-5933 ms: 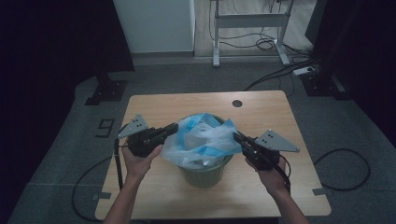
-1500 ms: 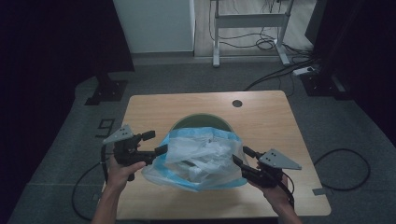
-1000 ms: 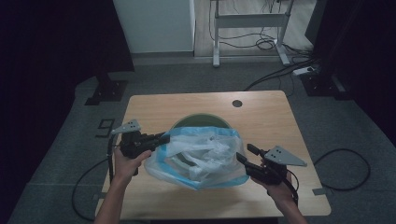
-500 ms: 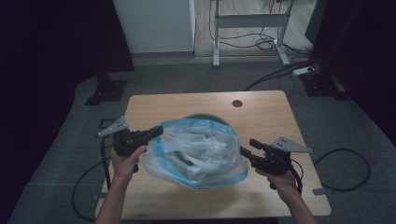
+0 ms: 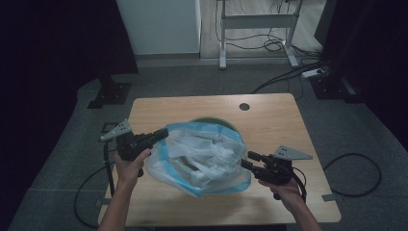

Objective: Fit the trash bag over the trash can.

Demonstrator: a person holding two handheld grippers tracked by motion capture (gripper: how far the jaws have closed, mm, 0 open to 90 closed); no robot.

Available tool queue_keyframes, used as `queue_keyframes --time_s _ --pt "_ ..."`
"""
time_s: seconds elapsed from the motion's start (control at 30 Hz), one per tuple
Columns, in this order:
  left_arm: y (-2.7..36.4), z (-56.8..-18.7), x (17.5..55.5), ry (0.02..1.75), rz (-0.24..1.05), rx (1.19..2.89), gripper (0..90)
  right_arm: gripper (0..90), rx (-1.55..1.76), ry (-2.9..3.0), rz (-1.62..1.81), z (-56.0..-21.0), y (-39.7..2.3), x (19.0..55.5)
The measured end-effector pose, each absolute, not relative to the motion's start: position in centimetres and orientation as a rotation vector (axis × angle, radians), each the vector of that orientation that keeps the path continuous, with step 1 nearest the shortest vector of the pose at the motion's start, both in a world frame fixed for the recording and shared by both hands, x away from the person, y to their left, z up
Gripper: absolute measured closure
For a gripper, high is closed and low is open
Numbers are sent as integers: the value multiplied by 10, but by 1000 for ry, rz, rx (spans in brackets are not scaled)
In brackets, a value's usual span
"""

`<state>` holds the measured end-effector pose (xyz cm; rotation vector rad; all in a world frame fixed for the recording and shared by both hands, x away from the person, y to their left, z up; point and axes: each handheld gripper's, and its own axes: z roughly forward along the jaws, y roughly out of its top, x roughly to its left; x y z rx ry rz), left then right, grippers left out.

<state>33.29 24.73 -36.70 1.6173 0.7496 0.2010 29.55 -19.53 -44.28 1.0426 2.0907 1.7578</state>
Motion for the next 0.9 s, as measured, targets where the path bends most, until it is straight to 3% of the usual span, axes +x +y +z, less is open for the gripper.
queue_keyframes --time_s 0.37,0.9 --pt "248 -368 333 748 199 1610 895 889 946 2110 1711 -445 -189 291" --pt "247 -362 356 778 262 1608 895 892 953 2013 1576 -420 -188 309"
